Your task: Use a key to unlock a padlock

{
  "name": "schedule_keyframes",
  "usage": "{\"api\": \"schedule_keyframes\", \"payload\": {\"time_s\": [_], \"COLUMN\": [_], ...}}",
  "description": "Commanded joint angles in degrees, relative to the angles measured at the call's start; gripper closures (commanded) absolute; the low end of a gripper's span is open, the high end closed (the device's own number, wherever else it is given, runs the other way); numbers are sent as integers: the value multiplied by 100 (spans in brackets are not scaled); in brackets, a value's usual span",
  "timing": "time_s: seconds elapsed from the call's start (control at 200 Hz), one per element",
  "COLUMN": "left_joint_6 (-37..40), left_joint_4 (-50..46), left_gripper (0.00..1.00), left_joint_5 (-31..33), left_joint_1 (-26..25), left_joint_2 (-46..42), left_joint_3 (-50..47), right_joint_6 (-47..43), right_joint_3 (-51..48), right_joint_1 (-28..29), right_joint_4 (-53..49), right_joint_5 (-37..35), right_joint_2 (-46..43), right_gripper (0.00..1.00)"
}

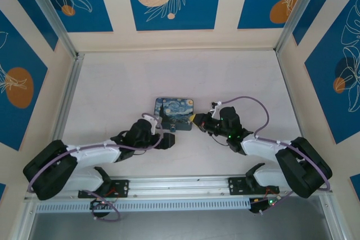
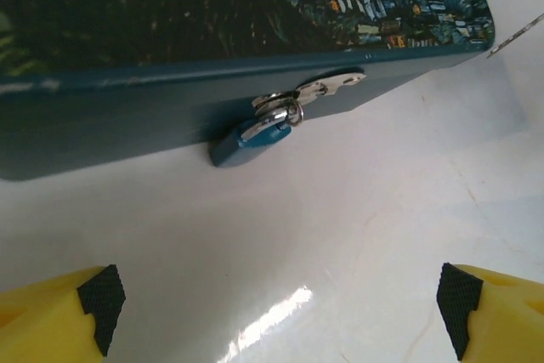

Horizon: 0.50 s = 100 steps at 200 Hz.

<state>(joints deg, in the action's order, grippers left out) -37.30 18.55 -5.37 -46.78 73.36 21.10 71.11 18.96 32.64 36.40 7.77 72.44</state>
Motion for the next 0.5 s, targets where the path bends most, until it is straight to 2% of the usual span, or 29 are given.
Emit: {"api": "schedule_keyframes", "payload": {"time_s": [0.0,0.185,0.495], "left_joint_6": [397,526,588], "left_joint_4": [742,1197,1895], "left_gripper": [5,6,7], "left_joint_5": [237,260,114], "left_joint_1": [-111,-130,-129], "left_joint_2": [299,899,1855], "left_joint_3": [174,297,681], "right_joint_6": [34,92,252], "right_joint_3": [113,262,648], "right_joint_1": [32,-1,-272], "right_joint_4": [271,666,1208], "right_joint_5": [-312,-373,-42], "right_joint_2": [178,718,1639], "right_gripper": [100,100,100]}}
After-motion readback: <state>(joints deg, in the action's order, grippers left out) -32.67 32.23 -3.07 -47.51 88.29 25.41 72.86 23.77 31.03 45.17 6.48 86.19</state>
